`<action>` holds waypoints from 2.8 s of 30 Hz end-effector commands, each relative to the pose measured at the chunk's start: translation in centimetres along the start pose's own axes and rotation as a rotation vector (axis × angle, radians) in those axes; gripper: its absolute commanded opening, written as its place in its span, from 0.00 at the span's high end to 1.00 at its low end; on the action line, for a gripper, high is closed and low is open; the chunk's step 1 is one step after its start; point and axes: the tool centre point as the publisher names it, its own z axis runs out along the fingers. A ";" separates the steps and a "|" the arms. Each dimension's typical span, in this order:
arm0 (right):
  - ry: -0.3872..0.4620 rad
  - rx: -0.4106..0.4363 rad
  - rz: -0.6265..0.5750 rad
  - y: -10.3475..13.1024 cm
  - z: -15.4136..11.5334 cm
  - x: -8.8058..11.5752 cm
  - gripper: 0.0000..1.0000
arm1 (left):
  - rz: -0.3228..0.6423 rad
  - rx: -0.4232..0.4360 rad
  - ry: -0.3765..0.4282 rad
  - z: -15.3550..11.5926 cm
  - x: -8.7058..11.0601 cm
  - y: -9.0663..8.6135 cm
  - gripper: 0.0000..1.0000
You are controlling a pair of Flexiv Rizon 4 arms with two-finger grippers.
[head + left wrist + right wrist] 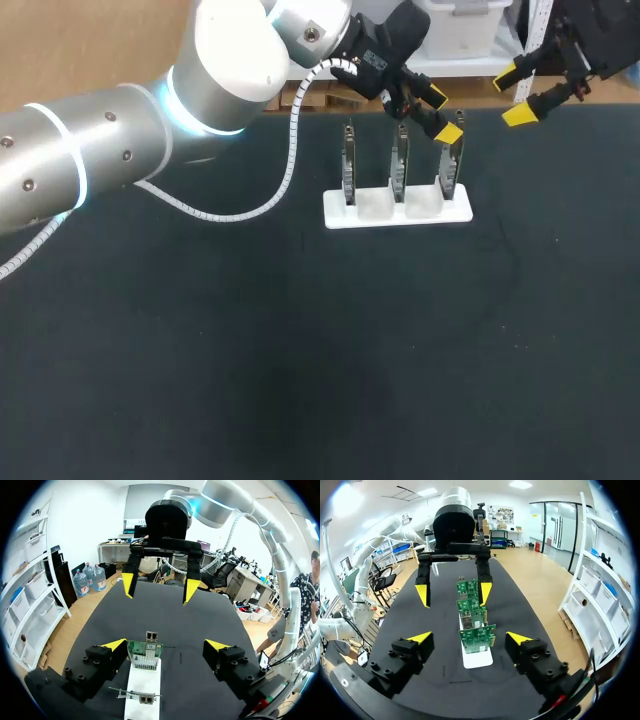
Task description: Pick up the optical module with the left hand, and insert it into the network port with the right hand.
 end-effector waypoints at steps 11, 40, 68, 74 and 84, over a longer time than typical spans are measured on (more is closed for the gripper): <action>-0.013 0.001 -0.019 0.3 -0.1 -0.2 1.00 | 0.001 -0.001 0.001 0.0 0.0 0.0 0.00; -0.036 -0.071 -0.067 -0.4 4.4 -3.6 1.00 | 0.001 -0.001 0.001 0.0 0.0 0.0 0.00; -0.010 -0.090 -0.047 -0.2 5.4 -2.9 1.00 | 0.001 -0.001 0.001 0.0 0.0 0.0 0.00; -0.006 -0.096 -0.041 0.1 5.6 -2.6 1.00 | 0.001 -0.001 0.001 0.0 0.0 0.0 0.00; 0.006 -0.097 -0.027 0.1 5.8 -2.1 1.00 | 0.001 -0.001 0.001 0.0 0.0 0.0 0.00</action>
